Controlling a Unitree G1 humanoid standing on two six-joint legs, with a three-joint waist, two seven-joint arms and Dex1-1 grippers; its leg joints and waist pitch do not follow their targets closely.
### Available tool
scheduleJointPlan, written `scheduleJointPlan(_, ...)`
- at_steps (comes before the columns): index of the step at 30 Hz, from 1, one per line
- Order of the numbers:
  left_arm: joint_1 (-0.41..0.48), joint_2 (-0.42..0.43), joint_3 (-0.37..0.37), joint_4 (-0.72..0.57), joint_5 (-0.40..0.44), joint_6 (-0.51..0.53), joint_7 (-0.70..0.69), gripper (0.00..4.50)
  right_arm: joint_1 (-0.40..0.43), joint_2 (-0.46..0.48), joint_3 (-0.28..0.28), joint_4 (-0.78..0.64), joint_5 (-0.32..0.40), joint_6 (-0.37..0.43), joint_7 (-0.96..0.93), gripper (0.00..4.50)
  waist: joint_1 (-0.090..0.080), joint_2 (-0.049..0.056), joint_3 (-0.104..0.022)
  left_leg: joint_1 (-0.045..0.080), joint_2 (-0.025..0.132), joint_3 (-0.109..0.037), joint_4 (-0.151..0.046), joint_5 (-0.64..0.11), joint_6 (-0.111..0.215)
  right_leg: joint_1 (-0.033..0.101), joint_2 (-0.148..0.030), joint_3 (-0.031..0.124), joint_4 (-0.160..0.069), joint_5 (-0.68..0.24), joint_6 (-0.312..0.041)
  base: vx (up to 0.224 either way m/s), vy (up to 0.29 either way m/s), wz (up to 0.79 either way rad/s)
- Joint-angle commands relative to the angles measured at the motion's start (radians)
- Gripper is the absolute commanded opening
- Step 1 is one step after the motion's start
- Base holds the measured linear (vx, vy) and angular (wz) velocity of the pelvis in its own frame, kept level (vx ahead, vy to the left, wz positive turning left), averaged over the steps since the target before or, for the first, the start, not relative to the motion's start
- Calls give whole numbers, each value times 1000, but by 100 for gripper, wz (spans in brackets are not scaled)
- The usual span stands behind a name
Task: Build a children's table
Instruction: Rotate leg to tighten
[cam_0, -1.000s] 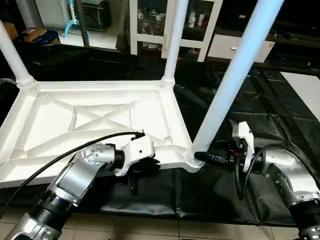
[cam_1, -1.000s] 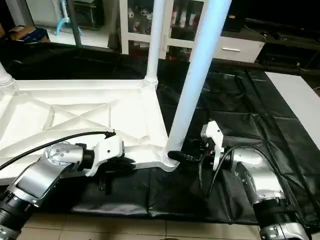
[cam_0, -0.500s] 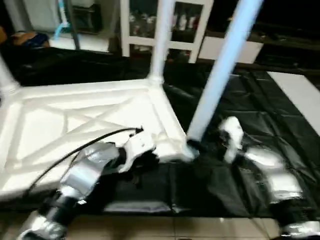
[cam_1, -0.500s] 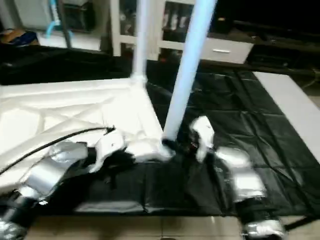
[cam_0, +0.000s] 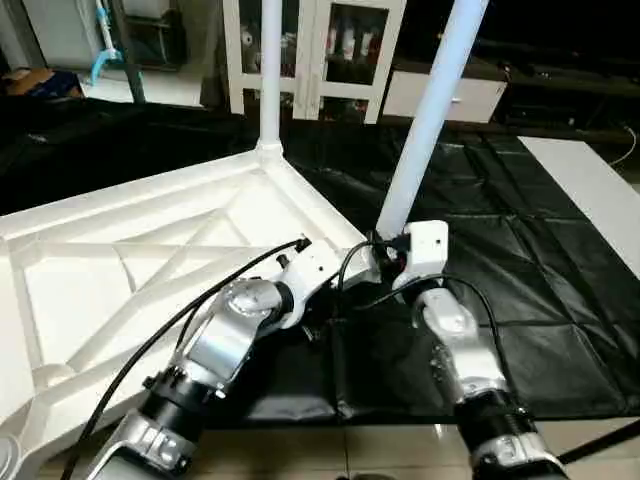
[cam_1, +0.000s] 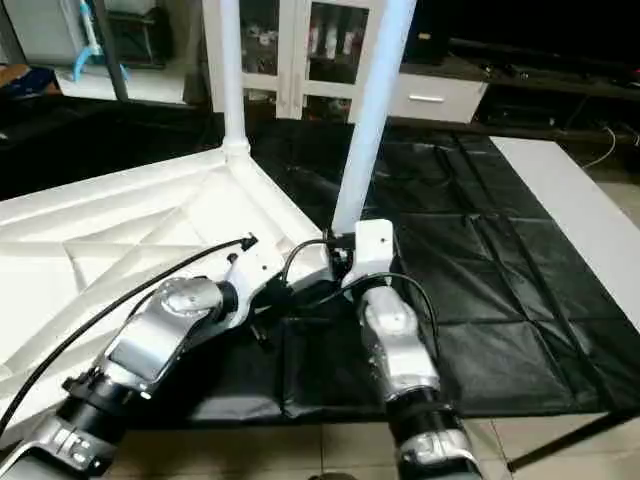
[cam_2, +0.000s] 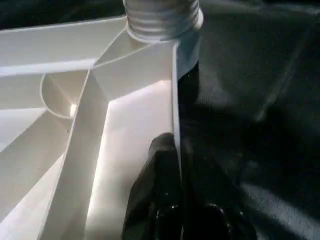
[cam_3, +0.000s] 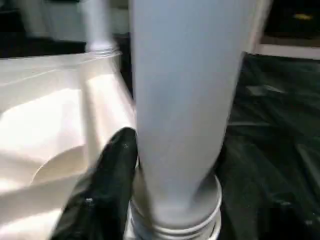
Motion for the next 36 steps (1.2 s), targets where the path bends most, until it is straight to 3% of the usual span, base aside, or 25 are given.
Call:
scheduleJointPlan(1,24,41,-53,-14,-10,-112,-104,0,22,-37,8,-70,23,0,46,278,7,11,-45,10,47,-29,-89,-381,-3,20,-59,30,-86,-378,-126,0,0,0)
scheduleJointPlan(3,33,60,-62,-22,-18,-144,-137,0,27,-61,6,-83,29,7,61,300,11,10,-48,8,50,-25,-89,-338,6,26,-61,32,-78,-325,-147,0,0,0)
scheduleJointPlan(4,60,102,-74,-46,-41,-211,-212,0,37,-103,-13,-106,95,52,181,307,16,13,-48,10,49,-24,-87,-324,18,27,-58,32,-76,-308,-156,0,0,0)
scheduleJointPlan(6,70,116,-79,-55,-53,-238,-244,0,41,-119,-17,-114,119,67,232,319,23,17,-47,11,53,-21,-87,-301,29,30,-58,33,-70,-261,-175,0,0,0)
scheduleJointPlan(7,99,167,-92,-85,-73,-257,-318,0,65,-208,8,-153,158,109,414,334,31,25,-49,15,52,-18,-85,-281,35,30,-57,34,-66,-225,-189,0,0,0)
scheduleJointPlan(8,110,185,-93,-98,-85,-250,-345,0,77,-248,11,-173,181,138,503,344,35,19,-49,11,57,-18,-83,-246,47,40,-60,35,-60,-176,-203,0,0,0)
scheduleJointPlan(12,121,204,-85,-110,-104,-246,-373,0,108,-354,40,-218,220,194,716,349,51,21,-51,11,58,-13,-77,-152,92,50,-61,32,-46,-62,-251,0,0,0)
scheduleJointPlan(15,111,210,-80,-93,-109,-266,-378,0,125,-432,70,-234,234,211,843,349,59,16,-46,15,57,-11,-78,-190,88,45,-64,32,-58,-156,-251,0,0,0)
scheduleJointPlan(17,107,212,-77,-83,-111,-279,-390,0,119,-456,71,-227,252,228,889,349,56,12,-42,13,57,-15,-83,-257,57,44,-65,31,-68,-290,-219,0,0,0)
scheduleJointPlan(19,106,215,-74,-79,-114,-286,-405,0,103,-465,70,-213,269,262,927,349,53,12,-41,19,57,-18,-84,-289,40,37,-64,32,-75,-363,-194,0,0,0)
scheduleJointPlan(21,106,215,-73,-79,-114,-288,-409,0,100,-467,81,-206,263,259,945,349,53,11,-43,15,58,-20,-84,-281,36,39,-66,32,-74,-366,-189,0,0,0)
scheduleJointPlan(24,109,221,-74,-86,-120,-286,-414,0,98,-471,87,-203,260,261,965,321,55,10,-43,17,58,-18,-84,-267,36,35,-65,32,-73,-341,-193,0,0,0)
scheduleJointPlan(31,115,225,-72,-97,-128,-282,-426,0,72,-441,73,-150,252,260,959,246,57,9,-48,14,57,-16,-80,-215,46,41,-66,31,-64,-276,-210,0,0,0)
scheduleJointPlan(36,116,229,-71,-93,-115,-281,-424,0,70,-444,60,-127,222,229,930,222,55,10,-46,13,57,-17,-81,-232,42,40,-67,30,-67,-313,-202,0,0,0)
